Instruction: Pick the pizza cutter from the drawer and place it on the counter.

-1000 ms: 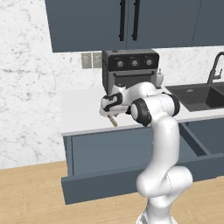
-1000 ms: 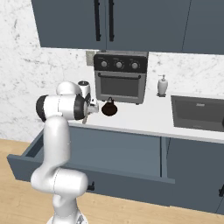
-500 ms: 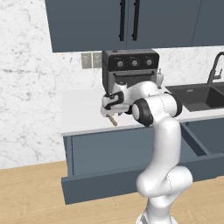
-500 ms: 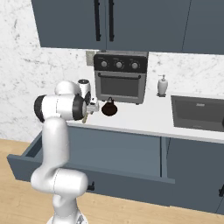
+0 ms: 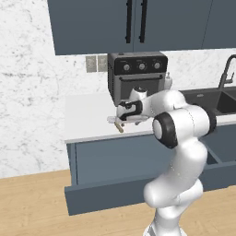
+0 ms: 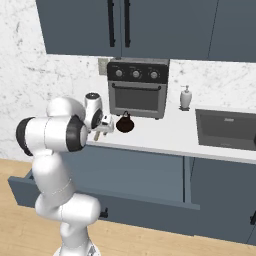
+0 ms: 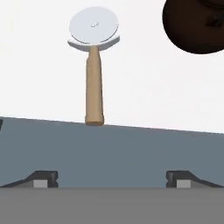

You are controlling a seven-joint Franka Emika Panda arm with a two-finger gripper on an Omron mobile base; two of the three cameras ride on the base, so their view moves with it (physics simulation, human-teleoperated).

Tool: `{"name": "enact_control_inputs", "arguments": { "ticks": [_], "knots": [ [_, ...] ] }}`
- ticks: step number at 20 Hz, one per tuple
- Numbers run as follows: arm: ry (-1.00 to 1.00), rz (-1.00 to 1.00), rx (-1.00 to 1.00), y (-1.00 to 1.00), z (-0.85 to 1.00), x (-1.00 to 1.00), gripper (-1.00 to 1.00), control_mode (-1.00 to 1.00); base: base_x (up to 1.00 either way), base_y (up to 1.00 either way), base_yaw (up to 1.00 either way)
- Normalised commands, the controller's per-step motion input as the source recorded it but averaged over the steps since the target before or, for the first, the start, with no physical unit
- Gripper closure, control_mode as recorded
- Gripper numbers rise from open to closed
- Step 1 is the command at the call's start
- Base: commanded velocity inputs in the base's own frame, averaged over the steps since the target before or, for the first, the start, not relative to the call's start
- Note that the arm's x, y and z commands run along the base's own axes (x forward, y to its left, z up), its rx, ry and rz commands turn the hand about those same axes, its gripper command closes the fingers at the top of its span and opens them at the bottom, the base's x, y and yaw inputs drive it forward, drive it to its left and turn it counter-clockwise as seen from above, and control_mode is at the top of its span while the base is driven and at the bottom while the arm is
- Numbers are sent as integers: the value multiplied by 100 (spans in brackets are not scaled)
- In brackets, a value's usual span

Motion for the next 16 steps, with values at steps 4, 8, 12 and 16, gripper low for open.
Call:
{"name": "enact_control_inputs", "arguments": {
  "ticks": [4, 8, 12, 16],
  "knots": [
    [0, -10, 5, -29, 86, -100, -100, -100, 0, 0, 0],
    [4, -6, 3, -13, 100, -100, -100, -100, 0, 0, 0],
    [5, -6, 0, -2, 100, -100, -100, -100, 0, 0, 0],
    [2, -8, 0, 0, 98, -100, -100, -100, 0, 0, 0]
  ]
}}
